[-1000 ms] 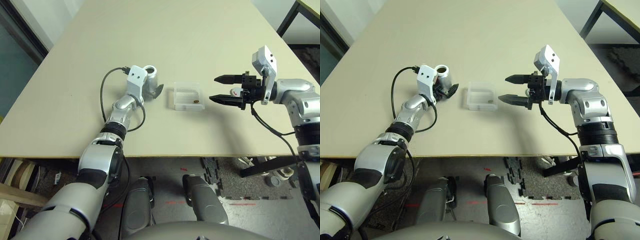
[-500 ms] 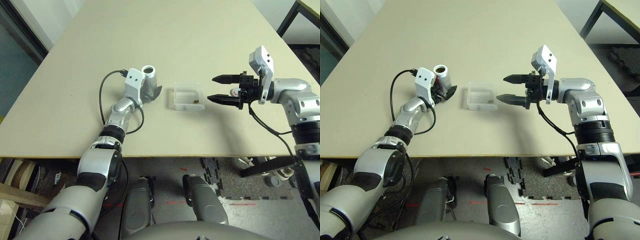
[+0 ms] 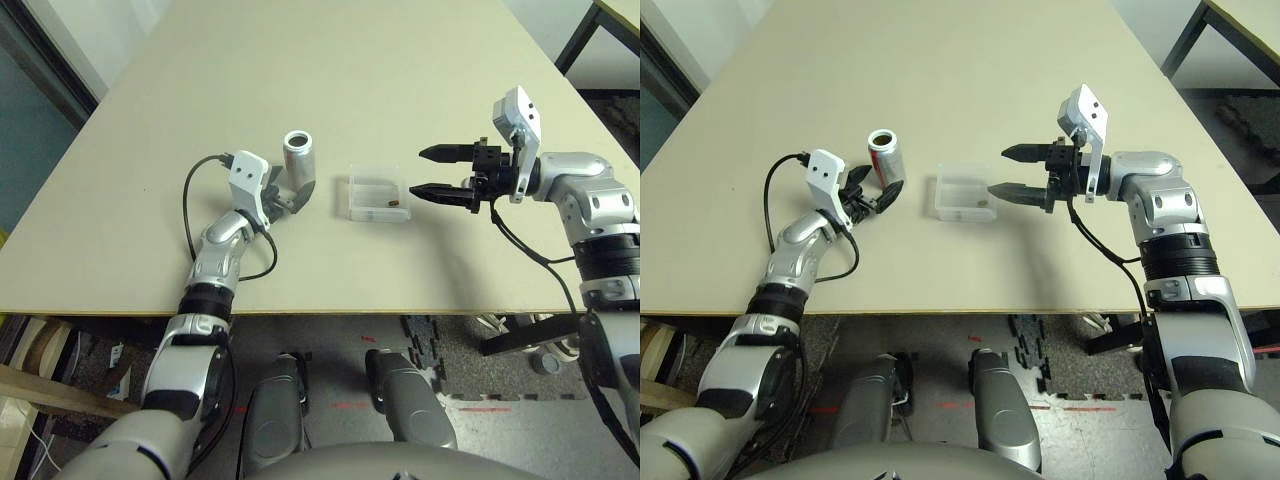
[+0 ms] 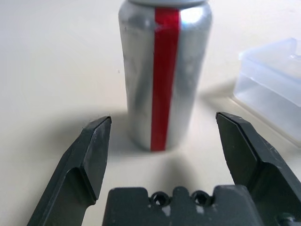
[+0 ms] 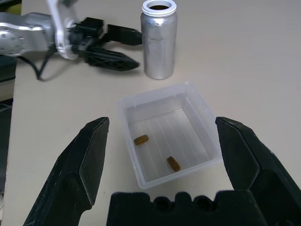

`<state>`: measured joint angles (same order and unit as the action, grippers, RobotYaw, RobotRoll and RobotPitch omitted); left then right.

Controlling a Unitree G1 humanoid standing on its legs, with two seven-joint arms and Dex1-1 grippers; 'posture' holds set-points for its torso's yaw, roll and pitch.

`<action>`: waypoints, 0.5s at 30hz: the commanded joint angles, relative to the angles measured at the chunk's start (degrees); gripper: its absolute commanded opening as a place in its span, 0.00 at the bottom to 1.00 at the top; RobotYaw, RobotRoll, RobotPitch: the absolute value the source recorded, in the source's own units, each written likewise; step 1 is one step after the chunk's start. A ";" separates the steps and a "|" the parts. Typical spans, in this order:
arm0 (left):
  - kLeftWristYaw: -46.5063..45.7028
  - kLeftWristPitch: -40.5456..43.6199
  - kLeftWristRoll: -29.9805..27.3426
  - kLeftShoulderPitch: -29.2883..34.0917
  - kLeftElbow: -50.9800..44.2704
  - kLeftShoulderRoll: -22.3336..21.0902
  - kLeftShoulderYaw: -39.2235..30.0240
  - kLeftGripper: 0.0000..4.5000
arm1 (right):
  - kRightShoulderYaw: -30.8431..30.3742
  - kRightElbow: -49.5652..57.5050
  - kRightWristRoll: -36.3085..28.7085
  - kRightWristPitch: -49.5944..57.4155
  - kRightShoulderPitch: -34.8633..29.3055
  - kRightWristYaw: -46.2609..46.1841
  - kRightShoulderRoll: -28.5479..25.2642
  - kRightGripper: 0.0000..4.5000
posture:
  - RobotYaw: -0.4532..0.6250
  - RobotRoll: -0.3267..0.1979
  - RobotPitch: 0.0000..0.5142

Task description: Pour the medicine from the bottle into the box.

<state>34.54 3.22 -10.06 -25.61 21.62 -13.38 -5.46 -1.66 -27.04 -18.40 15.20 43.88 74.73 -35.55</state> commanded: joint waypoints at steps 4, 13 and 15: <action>-1.26 9.70 -4.19 5.51 -14.45 -3.45 -1.90 0.99 | 0.67 -0.38 0.94 -0.89 -0.86 -0.81 -0.76 1.00 | 0.28 0.62 0.28; -5.00 19.55 -9.77 5.38 -20.75 -11.53 -10.82 0.99 | 3.78 -1.25 1.42 -2.13 -3.02 -7.12 -1.64 1.00 | 0.29 0.62 0.30; -5.28 19.97 -10.19 4.60 -19.41 -13.33 -12.40 0.99 | 4.97 -1.19 1.28 -2.42 -3.51 -9.20 -1.53 1.00 | 0.29 0.62 0.30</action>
<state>29.61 22.25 -19.22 -20.23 2.22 -25.69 -16.60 1.65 -27.63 -17.09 13.31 41.22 67.03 -37.07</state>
